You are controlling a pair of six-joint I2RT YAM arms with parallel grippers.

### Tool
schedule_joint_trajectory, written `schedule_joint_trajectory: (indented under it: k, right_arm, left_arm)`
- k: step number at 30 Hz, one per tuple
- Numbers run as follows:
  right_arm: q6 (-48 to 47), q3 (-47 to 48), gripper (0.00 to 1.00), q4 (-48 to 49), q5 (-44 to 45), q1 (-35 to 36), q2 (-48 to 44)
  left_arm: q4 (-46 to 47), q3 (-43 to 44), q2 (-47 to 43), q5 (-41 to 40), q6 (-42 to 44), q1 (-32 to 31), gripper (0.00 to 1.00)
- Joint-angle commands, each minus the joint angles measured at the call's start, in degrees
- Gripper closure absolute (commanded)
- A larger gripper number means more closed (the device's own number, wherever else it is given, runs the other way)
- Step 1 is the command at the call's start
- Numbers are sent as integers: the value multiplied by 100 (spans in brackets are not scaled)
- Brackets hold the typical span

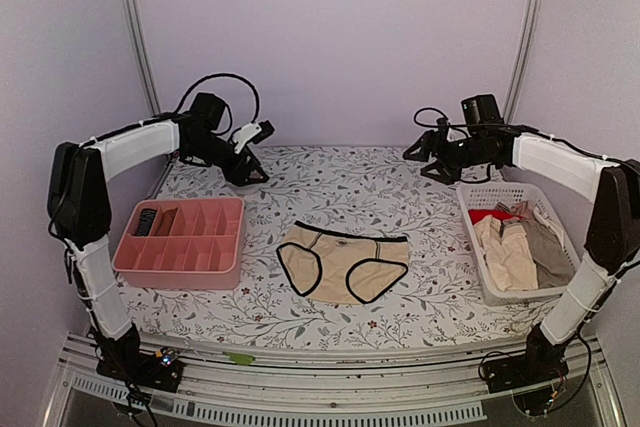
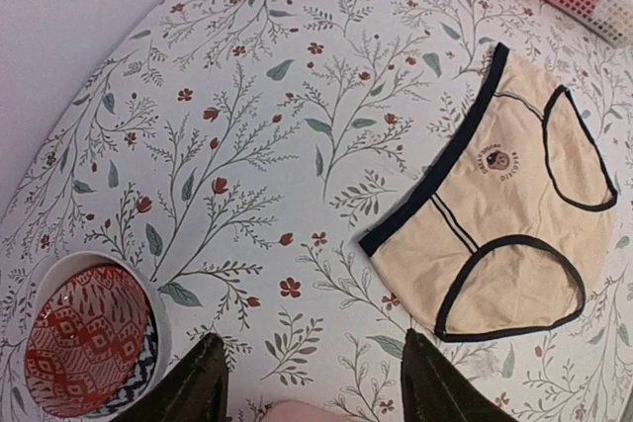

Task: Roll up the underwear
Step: Flatten out the underwear at the center of the board, then rotate the underwear at the center of the board.

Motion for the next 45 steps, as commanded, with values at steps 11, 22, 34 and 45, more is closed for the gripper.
schedule_joint_trajectory:
  k: [11,22,34,45]
  right_arm:
    - [-2468,-6,71,-810,-1143,1064,1689]
    - [-2749,-691,78,-725,-842,1373,2126]
    - [-2287,-2096,82,-364,-2207,2573,723]
    - [-1776,-2225,70,-399,-1547,1600,-714]
  left_arm:
    - [-476,-1911,-676,-83,484,-1874,51]
    - [-185,-1597,-199,-186,-265,-1815,54]
    - [-264,-1089,525,-239,-246,-1726,55]
    - [-206,61,1850,-767,-97,-1908,63]
